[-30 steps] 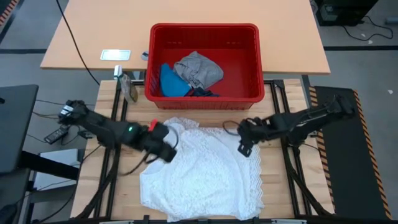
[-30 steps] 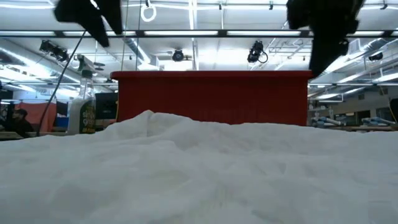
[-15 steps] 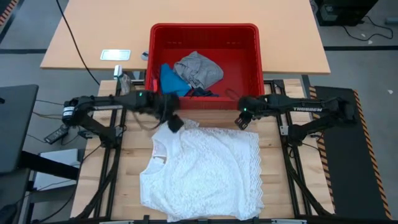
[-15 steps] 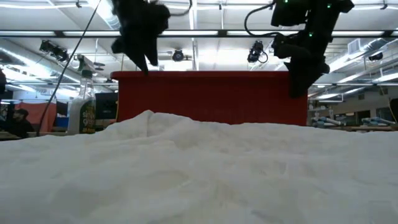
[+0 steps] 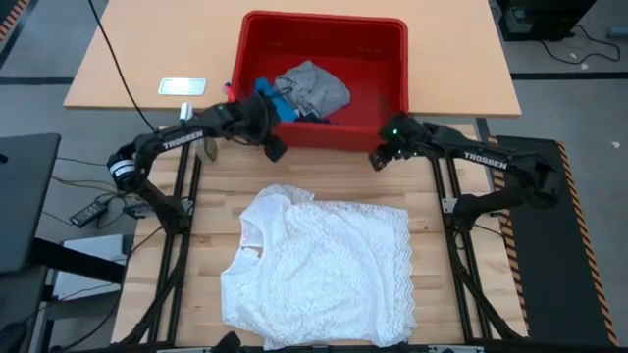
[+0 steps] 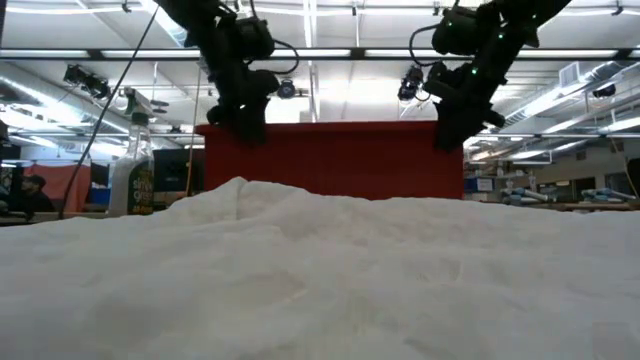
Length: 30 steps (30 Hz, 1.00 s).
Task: Fold laundry
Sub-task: Adjust the red laundry bin, then fold the white dress on the table
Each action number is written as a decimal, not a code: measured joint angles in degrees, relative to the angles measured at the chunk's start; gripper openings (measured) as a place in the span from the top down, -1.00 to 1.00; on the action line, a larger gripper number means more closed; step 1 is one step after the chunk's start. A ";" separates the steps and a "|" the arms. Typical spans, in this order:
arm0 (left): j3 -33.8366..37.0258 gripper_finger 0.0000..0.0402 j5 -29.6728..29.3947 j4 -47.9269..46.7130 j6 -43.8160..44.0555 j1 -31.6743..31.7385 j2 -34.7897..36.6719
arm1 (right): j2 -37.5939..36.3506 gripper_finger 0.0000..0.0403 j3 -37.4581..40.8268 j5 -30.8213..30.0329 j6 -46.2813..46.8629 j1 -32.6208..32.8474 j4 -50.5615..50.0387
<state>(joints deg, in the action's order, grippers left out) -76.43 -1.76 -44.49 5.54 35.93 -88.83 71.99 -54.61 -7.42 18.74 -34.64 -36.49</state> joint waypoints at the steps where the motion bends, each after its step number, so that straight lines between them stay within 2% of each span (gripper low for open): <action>1: -0.06 -0.08 0.25 0.27 -0.62 0.65 0.04 | 0.02 0.19 -0.31 0.05 0.38 -0.92 -0.69; 5: -0.06 -0.08 4.11 -3.85 -0.70 1.82 0.89 | 0.09 0.18 -1.24 5.58 1.94 -1.84 -4.41; 8: 0.08 -0.08 10.43 -11.98 0.92 0.50 1.58 | 0.04 0.16 -1.35 10.31 2.15 0.08 -8.57; 10: 0.43 -0.08 12.73 -17.88 0.87 -1.77 1.64 | 0.04 0.15 -1.35 10.40 2.21 1.82 -13.13; 12: 2.97 -0.08 13.14 -19.26 0.88 -4.23 1.70 | -0.01 0.15 -1.09 10.41 3.01 3.91 -16.18; 17: 12.24 -0.08 12.99 -7.53 8.01 -9.26 2.77 | -0.66 0.15 1.82 13.69 6.20 10.27 -17.48; 23: 18.80 -0.08 10.45 9.75 15.73 -10.55 2.51 | -0.82 0.15 6.94 13.63 11.48 18.36 -12.37; 27: 23.32 -0.08 10.41 20.48 14.58 -10.68 2.42 | -0.81 0.15 10.48 9.78 11.95 20.92 -7.50; 30: 26.28 -0.08 10.18 22.73 15.06 -10.43 2.09 | -0.79 0.15 13.18 7.11 13.78 21.38 -4.75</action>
<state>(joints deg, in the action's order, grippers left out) -50.15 8.42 -21.76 20.60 25.50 -86.74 71.20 -41.43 -0.31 32.52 -13.26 -41.24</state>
